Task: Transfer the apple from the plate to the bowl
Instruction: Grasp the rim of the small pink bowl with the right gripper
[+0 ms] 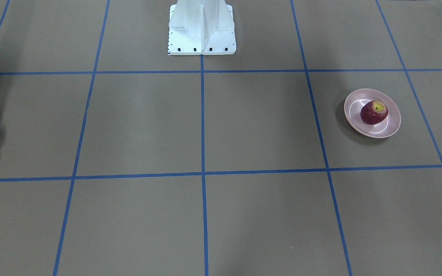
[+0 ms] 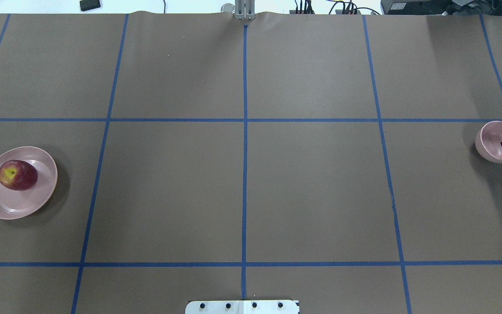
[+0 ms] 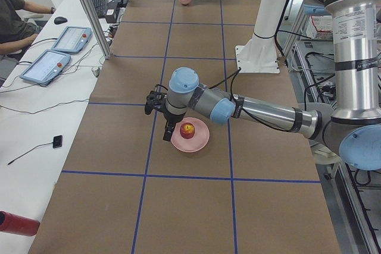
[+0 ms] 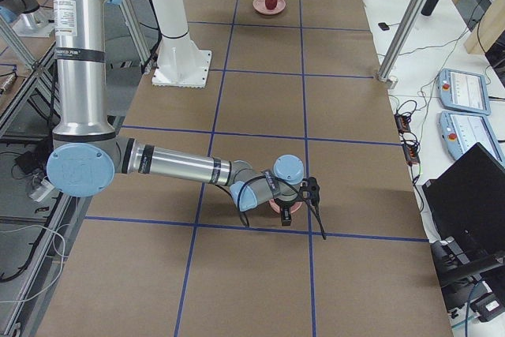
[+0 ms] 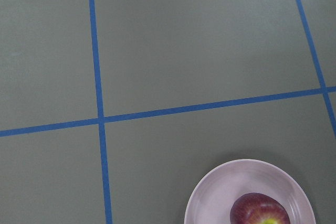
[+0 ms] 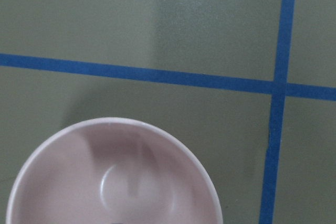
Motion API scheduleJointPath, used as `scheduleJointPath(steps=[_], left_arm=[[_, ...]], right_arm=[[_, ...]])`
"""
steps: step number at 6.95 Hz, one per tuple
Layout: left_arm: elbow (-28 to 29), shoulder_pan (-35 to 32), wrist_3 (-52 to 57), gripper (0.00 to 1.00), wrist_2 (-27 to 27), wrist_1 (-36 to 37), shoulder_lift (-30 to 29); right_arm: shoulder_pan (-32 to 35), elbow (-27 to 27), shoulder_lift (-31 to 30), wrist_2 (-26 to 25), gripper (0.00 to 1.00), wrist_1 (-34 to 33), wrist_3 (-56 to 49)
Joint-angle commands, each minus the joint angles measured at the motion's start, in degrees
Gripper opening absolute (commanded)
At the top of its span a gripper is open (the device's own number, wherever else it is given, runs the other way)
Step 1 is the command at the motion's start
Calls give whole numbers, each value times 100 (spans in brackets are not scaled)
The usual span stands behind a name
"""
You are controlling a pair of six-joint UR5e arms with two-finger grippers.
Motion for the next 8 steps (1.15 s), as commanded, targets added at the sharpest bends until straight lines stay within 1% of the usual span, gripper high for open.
scheduleJointPath(steps=[1, 3, 4, 5, 6, 7, 8], left_arm=[[0, 8, 21, 98, 0, -13, 23], [0, -1, 21, 98, 9, -57, 23], [0, -1, 21, 98, 9, -57, 31], [0, -1, 30, 98, 9, -57, 31], [0, -1, 30, 98, 9, -57, 31], [17, 8, 30, 98, 9, -187, 110], [26, 8, -5, 98, 9, -232, 119]], right_arm=[[0, -16, -16, 76, 0, 9, -32], [9, 220, -16, 137, 0, -9, -6], [9, 160, -50, 355, 0, -9, -6], [26, 368, -16, 653, 0, -35, 63], [9, 745, 37, 691, 0, -70, 795], [-322, 1062, 359, 700, 0, -70, 1977], [-882, 1039, 1015, 657, 0, -79, 3103]])
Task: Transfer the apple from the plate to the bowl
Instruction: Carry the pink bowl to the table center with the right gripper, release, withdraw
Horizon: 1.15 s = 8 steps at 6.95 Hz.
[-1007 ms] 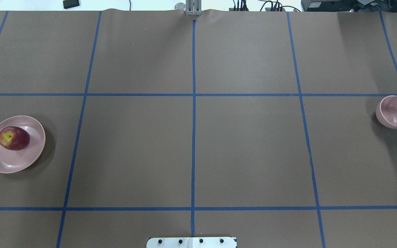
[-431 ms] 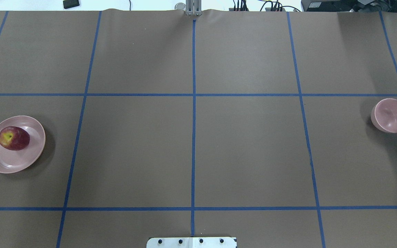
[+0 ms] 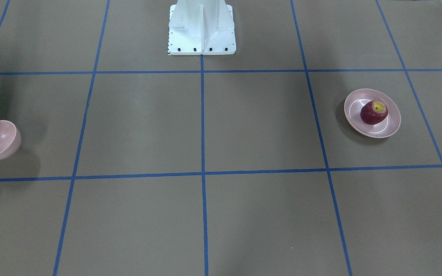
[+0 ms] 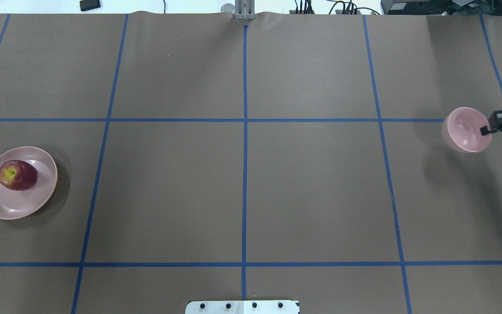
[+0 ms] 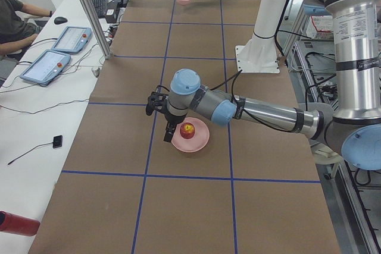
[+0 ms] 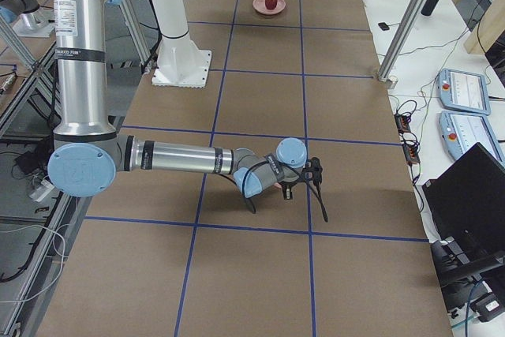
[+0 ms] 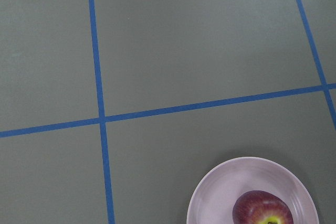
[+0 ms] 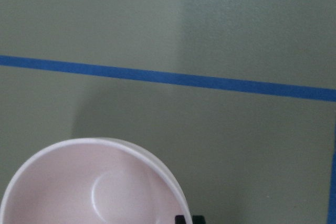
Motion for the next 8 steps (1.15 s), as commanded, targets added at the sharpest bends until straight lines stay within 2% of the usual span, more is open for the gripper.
scheduleJointPath(steps=[1, 2, 3, 4, 5, 6, 8], left_arm=[[13, 4, -27, 98, 0, -65, 31], [30, 4, -44, 98, 0, -83, 39], [48, 48, -27, 98, 0, -91, 57], [48, 57, -44, 98, 0, -92, 57], [39, 66, -53, 98, -9, -126, 57], [39, 74, -53, 98, -9, -162, 66], [13, 83, -53, 98, -9, -162, 48]], right_arm=[[-1139, 131, 1363, -240, 0, -81, 2551], [-1902, 113, 2145, -1095, 0, -421, 3434], [-2171, 96, 2927, -1503, 0, -1138, 3860], [-2217, -200, 3527, -1551, 0, -1641, 3882], [-2313, -1178, 4272, -1665, 0, -1603, 3874], [-2427, -1927, 4802, -1796, 0, -1402, 3882], [-2664, -1970, 4719, -1902, 0, -1128, 3882]])
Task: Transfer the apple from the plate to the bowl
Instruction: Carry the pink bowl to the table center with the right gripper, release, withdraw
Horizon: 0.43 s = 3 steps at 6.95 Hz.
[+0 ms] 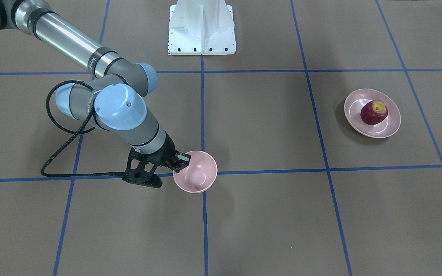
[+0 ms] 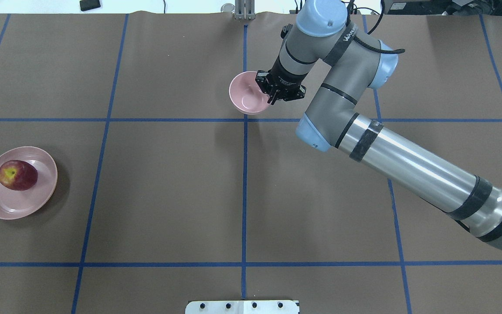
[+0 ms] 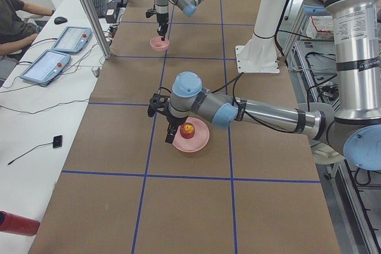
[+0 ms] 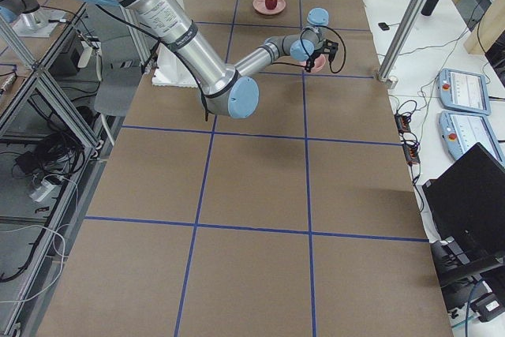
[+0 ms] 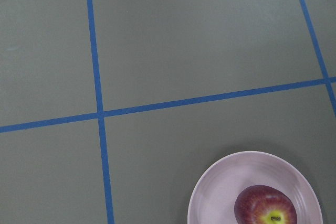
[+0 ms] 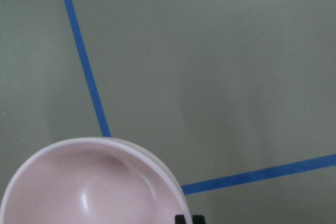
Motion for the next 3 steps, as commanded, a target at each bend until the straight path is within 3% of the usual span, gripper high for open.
scheduleJointPath(steps=[1, 2, 3], left_arm=[[-24, 14, -9, 98, 0, -6, -8], [-16, 92, -18, 98, 17, 12, -8], [19, 232, 17, 98, 26, 3, -17]], right_arm=[[-245, -162, 44, -177, 0, 139, -5], [-246, -162, 17, -186, 0, 139, -14], [-246, -205, 9, -204, 30, 139, -48]])
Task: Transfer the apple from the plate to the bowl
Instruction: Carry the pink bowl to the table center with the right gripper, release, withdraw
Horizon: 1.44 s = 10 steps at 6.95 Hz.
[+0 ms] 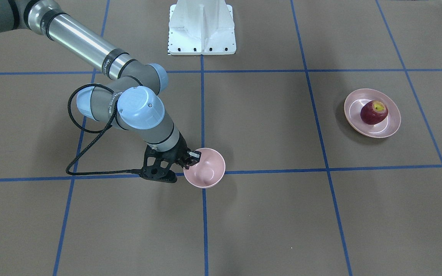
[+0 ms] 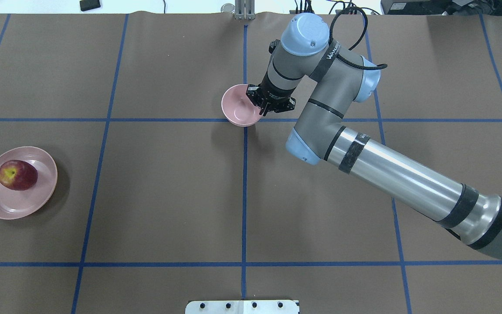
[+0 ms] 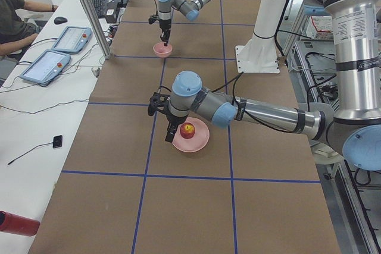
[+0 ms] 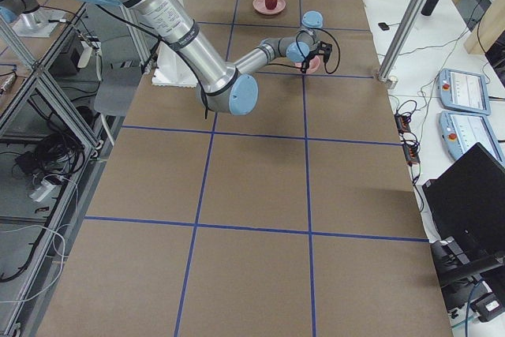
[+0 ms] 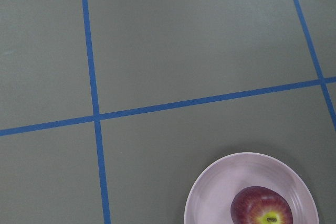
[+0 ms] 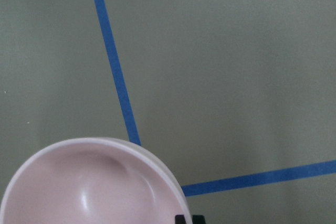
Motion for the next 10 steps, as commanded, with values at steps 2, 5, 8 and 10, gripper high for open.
scheduleJointPath(steps=[2, 5, 8, 10], left_arm=[[27, 439, -299, 97, 161, 8, -50], [36, 965, -363, 98, 170, -263, -24], [203, 1568, -1446, 98, 536, -754, -129], [247, 2529, -1796, 98, 1645, -888, -129]], right_arm=[[1, 4, -17, -30, 56, 6, -49], [430, 652, -594, 277, 52, -12, -162], [1071, 2073, -2225, 769, 54, -73, -628], [2009, 3206, -3490, 1356, 79, -344, -1633]])
